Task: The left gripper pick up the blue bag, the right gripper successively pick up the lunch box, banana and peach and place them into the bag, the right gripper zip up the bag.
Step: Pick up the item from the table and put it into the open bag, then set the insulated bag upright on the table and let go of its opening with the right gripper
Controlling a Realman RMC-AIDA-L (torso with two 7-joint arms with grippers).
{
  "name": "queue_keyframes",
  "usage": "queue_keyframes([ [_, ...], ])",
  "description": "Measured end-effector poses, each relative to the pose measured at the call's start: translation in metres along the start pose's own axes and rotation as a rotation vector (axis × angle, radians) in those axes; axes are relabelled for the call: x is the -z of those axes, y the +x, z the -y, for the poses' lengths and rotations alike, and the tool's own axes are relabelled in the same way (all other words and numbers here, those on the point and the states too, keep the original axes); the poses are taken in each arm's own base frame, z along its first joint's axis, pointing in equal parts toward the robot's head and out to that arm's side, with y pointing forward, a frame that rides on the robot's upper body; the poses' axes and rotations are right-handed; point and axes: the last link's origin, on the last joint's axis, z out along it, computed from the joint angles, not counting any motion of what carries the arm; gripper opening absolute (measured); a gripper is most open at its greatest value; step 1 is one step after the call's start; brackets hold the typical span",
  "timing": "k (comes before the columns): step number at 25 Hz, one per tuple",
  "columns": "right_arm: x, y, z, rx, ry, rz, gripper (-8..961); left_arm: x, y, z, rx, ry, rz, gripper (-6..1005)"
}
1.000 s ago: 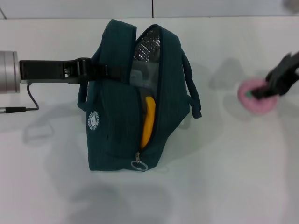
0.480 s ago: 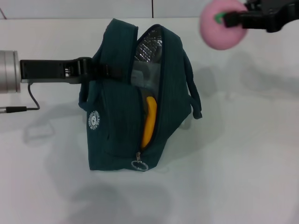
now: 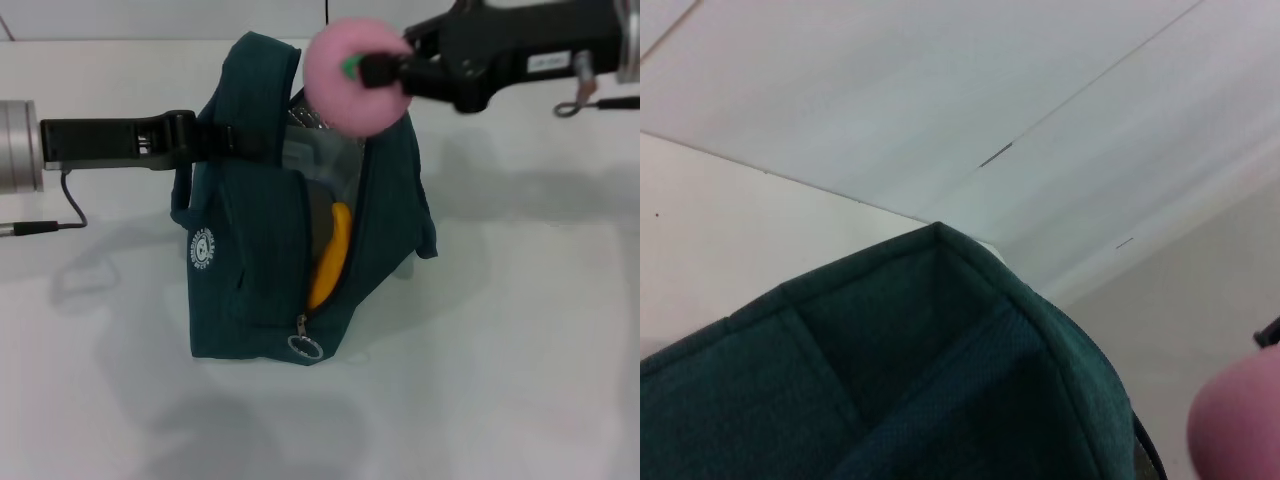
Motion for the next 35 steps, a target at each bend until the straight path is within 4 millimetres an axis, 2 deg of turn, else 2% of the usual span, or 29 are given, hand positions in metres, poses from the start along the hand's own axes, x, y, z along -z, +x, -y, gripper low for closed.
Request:
queue_keyframes([
  [5, -0.018, 0.011, -0.005, 0.003, -0.046, -0.025, 35, 0.000, 0.000, 0.000, -0.001, 0.000, -0.001, 36],
  [8, -0.026, 0.017, -0.006, 0.007, -0.051, -0.053, 45, 0.001, -0.001, 0.000, -0.001, 0.001, -0.001, 36],
  [16, -0.028, 0.023, -0.005, -0.004, -0.038, -0.067, 73, 0.001, -0.001, 0.001, -0.001, 0.001, -0.003, 35],
  [27, -0.027, 0.027, -0.004, -0.009, -0.036, -0.095, 533, 0.002, 0.000, 0.001, -0.001, 0.001, -0.007, 35],
  [29, -0.027, 0.027, -0.004, -0.012, -0.036, -0.098, 734, 0.002, 0.000, 0.001, 0.000, 0.001, -0.008, 35],
  [35, -0.015, 0.023, -0.006, 0.001, -0.009, -0.058, 815, 0.004, -0.004, 0.003, 0.009, 0.007, -0.011, 36],
])
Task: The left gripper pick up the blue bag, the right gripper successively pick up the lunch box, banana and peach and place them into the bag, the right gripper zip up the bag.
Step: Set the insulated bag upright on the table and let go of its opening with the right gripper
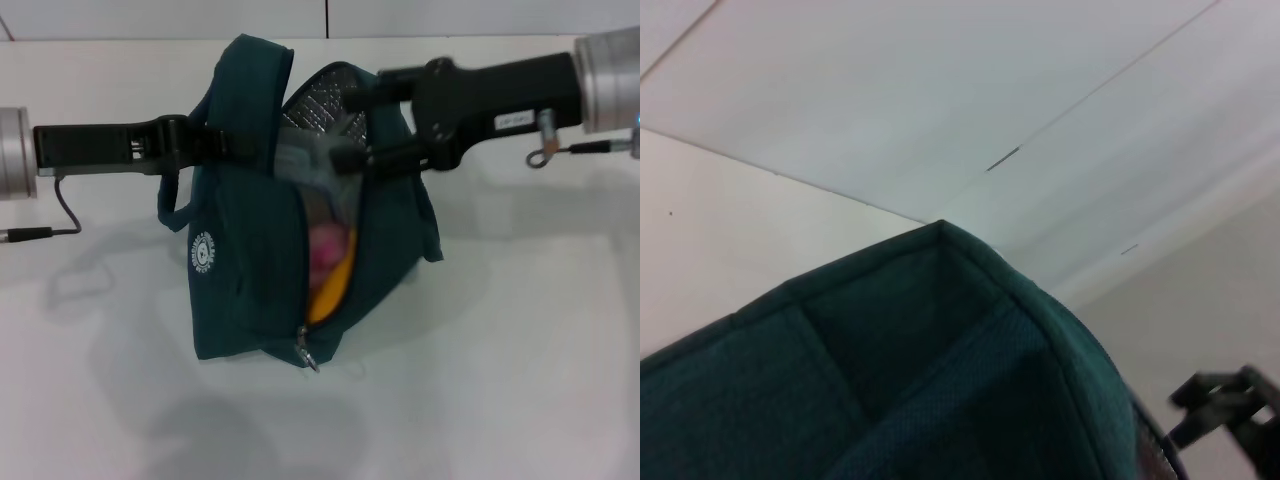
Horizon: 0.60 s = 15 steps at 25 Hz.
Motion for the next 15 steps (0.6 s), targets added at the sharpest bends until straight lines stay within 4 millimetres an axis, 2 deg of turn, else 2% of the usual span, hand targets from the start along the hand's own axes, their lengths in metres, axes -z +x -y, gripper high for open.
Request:
queue_keyframes([
  [4, 0.021, -0.005, 0.001, 0.008, 0.074, 0.050, 813, 0.001, -0.001, 0.001, 0.003, 0.001, 0.000, 36],
  [8, 0.041, -0.002, 0.013, -0.066, 0.181, 0.102, 811, 0.000, -0.001, 0.001, 0.002, 0.001, 0.002, 35],
  [12, 0.048, 0.011, 0.025, -0.162, 0.272, 0.103, 809, -0.001, -0.002, 0.000, 0.002, 0.000, 0.005, 36],
  [15, 0.046, 0.020, 0.027, -0.209, 0.285, 0.083, 805, -0.001, -0.002, 0.000, 0.003, -0.001, 0.005, 36],
])
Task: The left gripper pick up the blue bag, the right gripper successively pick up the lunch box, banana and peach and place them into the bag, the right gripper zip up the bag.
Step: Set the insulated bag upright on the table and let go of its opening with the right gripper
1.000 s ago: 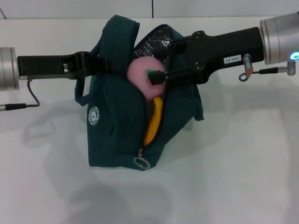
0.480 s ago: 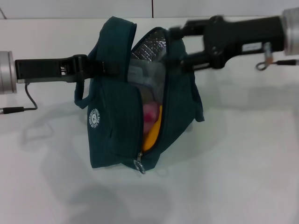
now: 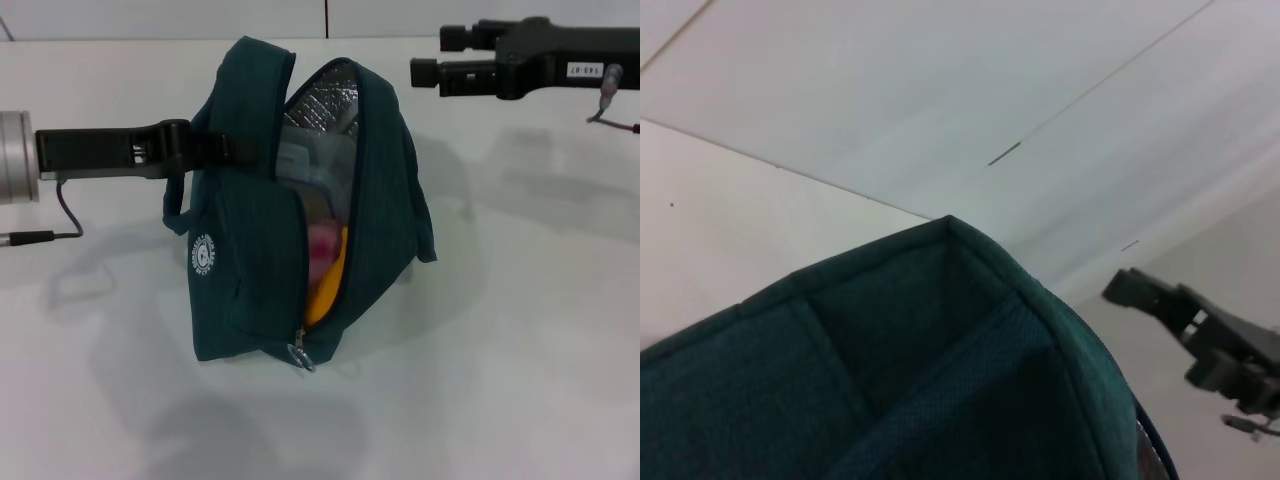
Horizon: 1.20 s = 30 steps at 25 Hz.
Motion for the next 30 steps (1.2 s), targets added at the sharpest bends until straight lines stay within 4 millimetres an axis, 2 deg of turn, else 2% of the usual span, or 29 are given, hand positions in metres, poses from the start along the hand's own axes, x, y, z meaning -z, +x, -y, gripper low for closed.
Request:
queue_keyframes([
  [17, -0.032, 0.020, -0.009, -0.071, -0.030, -0.122, 788, -0.001, 0.002, -0.001, -0.004, -0.001, 0.000, 35],
  [30, -0.032, 0.027, -0.001, -0.082, 0.024, -0.150, 776, -0.001, 0.002, 0.000, -0.003, 0.001, -0.007, 36],
])
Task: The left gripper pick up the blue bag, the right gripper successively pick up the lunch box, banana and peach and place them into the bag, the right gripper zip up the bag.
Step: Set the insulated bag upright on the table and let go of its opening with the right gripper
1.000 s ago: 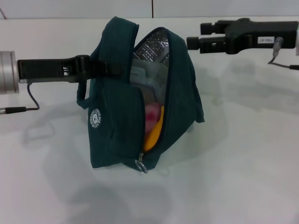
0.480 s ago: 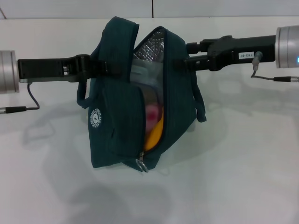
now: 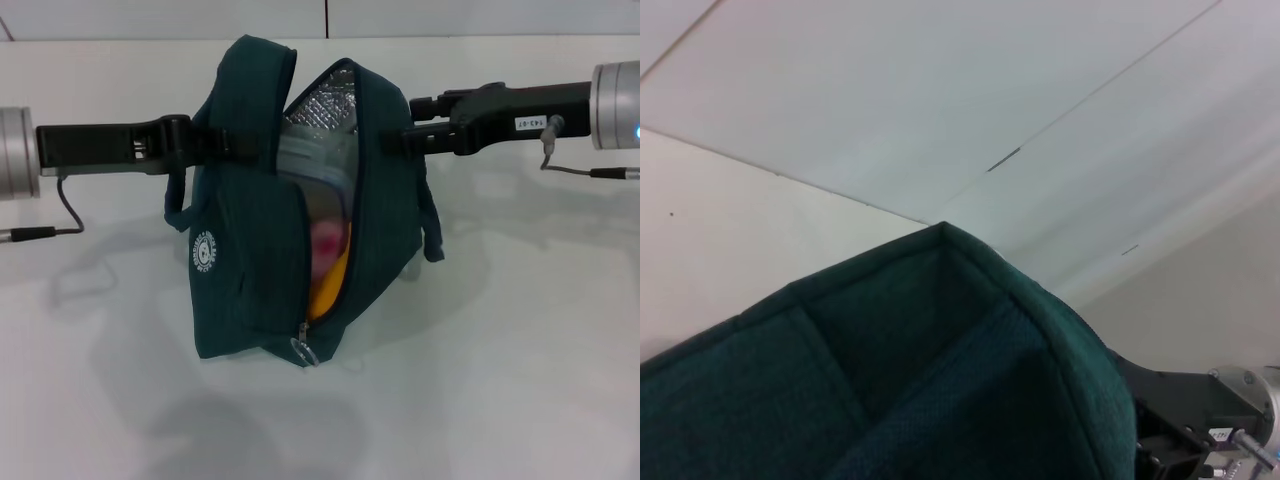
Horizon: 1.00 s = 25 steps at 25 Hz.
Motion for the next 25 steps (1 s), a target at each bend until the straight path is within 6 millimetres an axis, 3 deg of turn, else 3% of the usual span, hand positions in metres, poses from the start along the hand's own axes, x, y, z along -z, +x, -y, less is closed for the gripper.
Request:
queue_keyframes([
  [7, -0.001, 0.000, 0.000, -0.008, 0.000, -0.003, 770, 0.000, 0.001, 0.000, -0.002, 0.001, -0.003, 35],
  [9, -0.001, 0.000, 0.000, -0.005, 0.000, -0.003, 536, 0.000, 0.001, 0.000, -0.002, 0.001, -0.003, 35],
  [15, 0.000, -0.001, -0.002, 0.009, -0.012, -0.003, 305, -0.001, 0.002, 0.000, -0.003, 0.002, -0.003, 36],
  [21, 0.002, -0.007, -0.007, 0.032, -0.038, 0.005, 284, -0.002, 0.001, 0.000, -0.001, -0.001, -0.004, 36],
  [25, 0.015, -0.015, -0.012, 0.048, -0.043, 0.038, 270, -0.008, -0.002, -0.002, 0.005, -0.013, 0.003, 36],
])
